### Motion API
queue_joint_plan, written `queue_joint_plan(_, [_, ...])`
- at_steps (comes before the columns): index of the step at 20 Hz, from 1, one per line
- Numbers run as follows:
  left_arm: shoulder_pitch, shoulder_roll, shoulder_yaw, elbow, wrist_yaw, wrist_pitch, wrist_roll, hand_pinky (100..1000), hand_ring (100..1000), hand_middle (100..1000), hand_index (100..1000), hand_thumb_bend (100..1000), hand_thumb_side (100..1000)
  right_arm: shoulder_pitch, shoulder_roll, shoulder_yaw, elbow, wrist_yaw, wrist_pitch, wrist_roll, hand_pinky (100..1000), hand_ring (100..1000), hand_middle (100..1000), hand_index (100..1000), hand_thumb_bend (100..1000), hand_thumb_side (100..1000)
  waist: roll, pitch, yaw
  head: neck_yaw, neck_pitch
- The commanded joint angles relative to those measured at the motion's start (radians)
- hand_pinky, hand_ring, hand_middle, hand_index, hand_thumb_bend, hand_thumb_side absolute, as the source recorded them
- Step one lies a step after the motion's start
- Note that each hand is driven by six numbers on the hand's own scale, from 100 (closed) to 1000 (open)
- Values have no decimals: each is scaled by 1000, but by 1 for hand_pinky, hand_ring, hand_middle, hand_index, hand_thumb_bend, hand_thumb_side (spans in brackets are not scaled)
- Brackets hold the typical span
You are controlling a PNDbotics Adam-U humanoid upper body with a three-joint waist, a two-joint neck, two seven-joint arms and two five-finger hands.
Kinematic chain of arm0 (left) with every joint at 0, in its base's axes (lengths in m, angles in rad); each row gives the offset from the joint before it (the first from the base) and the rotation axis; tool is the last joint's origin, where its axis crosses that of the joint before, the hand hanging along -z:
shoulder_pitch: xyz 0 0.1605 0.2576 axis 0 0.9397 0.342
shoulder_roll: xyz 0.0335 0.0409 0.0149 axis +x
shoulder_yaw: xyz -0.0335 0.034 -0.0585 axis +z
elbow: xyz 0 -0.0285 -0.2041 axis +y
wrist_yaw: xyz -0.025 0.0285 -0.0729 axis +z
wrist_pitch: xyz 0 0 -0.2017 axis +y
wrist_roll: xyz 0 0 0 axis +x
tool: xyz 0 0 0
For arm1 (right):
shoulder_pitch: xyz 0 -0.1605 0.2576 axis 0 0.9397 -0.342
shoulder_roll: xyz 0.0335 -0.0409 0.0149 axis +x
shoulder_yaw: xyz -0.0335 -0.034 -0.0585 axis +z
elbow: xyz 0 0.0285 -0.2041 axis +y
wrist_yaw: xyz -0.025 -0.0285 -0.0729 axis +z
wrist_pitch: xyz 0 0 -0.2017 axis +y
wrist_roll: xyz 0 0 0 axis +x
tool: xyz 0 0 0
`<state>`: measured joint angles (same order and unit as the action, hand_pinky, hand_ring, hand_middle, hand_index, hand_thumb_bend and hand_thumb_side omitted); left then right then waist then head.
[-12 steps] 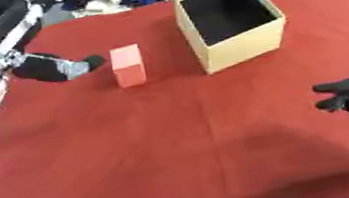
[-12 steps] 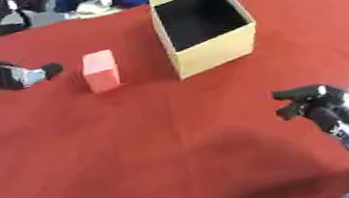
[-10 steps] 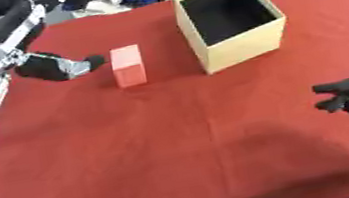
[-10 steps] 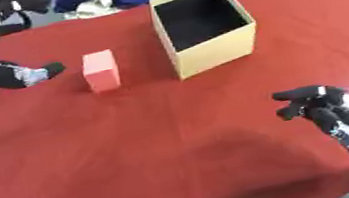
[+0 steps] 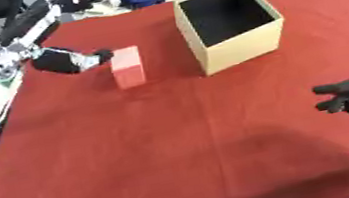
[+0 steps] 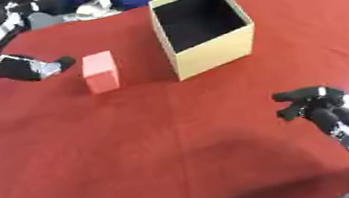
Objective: Pick up objects on the table and place them in the box.
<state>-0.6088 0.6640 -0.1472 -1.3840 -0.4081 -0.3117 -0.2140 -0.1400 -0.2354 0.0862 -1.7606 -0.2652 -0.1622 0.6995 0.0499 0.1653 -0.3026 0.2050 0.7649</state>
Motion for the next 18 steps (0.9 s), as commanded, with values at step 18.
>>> queue_joint_plan(18, [-119, -71, -16, 239, -191, -74, 16, 1000, 810, 811, 892, 542, 445, -8, -18, 3, -8, -1, 1, 8, 846, 934, 590, 824, 100, 548, -2, -19, -8, 15, 5])
